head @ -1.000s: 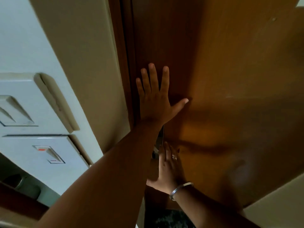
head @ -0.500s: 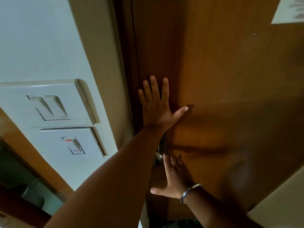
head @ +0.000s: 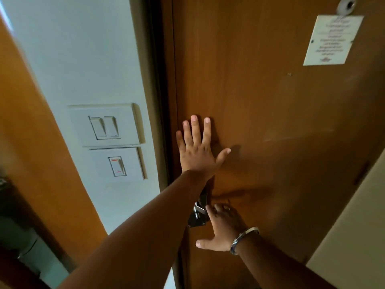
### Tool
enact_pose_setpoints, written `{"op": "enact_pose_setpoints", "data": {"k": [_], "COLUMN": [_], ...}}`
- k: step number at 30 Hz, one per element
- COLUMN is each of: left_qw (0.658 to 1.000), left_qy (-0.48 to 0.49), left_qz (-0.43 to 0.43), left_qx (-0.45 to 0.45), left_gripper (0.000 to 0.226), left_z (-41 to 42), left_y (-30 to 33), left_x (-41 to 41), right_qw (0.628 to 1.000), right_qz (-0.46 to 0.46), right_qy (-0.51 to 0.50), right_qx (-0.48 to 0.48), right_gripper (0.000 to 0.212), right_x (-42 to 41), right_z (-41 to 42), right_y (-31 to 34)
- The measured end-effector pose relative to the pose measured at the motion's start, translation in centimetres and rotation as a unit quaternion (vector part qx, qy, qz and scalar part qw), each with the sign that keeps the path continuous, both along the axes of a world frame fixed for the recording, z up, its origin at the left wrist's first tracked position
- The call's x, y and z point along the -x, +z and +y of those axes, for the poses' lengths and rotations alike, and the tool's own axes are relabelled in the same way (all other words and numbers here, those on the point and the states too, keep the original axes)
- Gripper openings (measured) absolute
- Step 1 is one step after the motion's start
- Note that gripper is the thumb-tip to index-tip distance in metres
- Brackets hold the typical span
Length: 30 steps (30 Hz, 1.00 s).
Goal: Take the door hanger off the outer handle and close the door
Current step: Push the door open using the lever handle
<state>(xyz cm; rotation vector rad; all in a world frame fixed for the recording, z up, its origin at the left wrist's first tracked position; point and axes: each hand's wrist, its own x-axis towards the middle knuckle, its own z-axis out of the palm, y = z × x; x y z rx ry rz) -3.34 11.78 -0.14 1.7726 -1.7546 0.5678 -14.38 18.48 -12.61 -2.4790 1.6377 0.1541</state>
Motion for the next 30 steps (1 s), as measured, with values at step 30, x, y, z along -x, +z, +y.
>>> {"op": "enact_pose_setpoints", "data": {"k": [30], "left_qw": [0.871], "left_qy": [-0.374], "left_qz": [-0.208], "left_qx": [0.242], "left_gripper": [0.073], "left_z": [19.1], "left_y": [-0.3], "left_x": [-3.3], "right_qw": [0.864], "right_qz": [-0.396], "right_qy": [-0.188], "right_qx": [0.247], "right_gripper": [0.061], "right_x": [3.7], "right_z": [24.8], "right_y": [11.9]}}
